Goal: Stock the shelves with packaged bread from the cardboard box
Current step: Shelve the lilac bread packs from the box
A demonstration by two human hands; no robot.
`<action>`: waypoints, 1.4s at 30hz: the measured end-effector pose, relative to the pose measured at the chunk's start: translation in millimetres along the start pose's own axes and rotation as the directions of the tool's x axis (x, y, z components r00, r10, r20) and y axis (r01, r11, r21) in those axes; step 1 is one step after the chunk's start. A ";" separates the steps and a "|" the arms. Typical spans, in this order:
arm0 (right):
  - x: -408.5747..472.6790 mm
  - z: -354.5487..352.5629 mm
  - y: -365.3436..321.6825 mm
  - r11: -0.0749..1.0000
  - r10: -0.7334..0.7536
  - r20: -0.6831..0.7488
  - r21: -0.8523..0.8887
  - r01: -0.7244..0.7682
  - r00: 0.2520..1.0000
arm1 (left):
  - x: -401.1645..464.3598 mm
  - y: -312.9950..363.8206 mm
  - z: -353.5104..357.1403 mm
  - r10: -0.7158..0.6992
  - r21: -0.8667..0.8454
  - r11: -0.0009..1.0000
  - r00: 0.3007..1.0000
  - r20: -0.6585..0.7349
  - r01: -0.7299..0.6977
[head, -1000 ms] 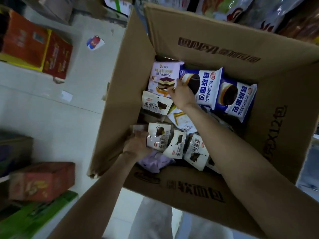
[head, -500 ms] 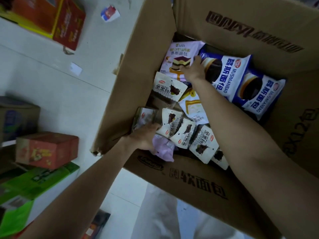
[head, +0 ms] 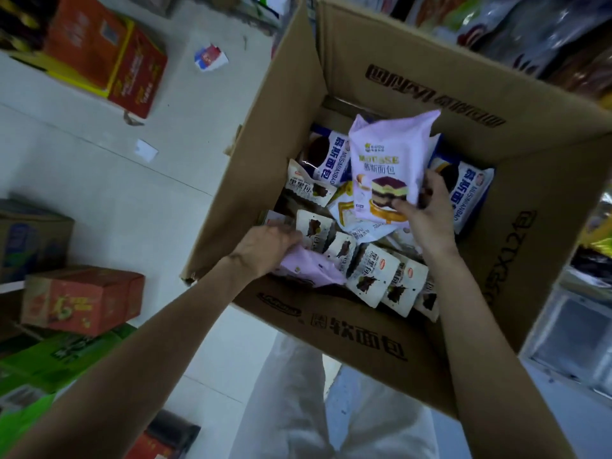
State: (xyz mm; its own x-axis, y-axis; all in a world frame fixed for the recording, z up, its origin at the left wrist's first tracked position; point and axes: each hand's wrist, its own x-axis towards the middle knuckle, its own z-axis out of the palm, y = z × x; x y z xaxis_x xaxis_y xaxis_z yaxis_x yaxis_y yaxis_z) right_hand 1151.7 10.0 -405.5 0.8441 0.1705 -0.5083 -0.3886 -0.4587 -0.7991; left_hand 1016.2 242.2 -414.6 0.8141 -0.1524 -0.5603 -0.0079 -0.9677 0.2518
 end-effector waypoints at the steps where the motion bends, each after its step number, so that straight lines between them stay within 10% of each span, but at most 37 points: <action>1: -11.5 -8.9 -1.6 1.000 -0.023 -0.023 -0.016 0.023 0.999 | -5.9 0.2 -6.5 0.023 -0.014 1.000 0.998 -0.064 -0.024; 8: -80.2 -59.4 -34.5 0.993 -0.088 -0.166 0.060 0.099 0.982 | -41.7 15.8 -84.8 -0.315 -0.532 0.845 0.853 -0.415 0.053; 13: -110.1 -85.1 -62.7 0.967 -0.145 -0.245 0.172 0.190 0.959 | -36.4 22.3 -137.6 -0.505 -0.725 0.685 0.761 -0.407 0.067; 31: 4.8 -174.4 -218.4 0.759 -0.476 -0.542 0.144 0.634 0.693 | -13.9 61.3 -264.3 -0.418 -0.617 0.754 0.561 -0.715 -0.224; 42: 61.3 -186.9 -215.6 0.935 -0.274 -0.739 -0.054 0.351 0.615 | 69.7 100.2 -374.7 -0.387 -0.620 0.626 0.501 -0.774 -0.473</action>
State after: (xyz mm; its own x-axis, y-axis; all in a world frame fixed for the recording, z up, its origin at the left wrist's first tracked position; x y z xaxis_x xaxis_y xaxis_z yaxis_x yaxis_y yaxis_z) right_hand 1356.2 -43.7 -204.3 0.8987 -0.4144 0.1433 -0.0467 -0.4155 -0.9084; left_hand 1289.7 209.8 -132.7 0.8606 0.4533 0.2323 -0.0304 -0.4096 0.9118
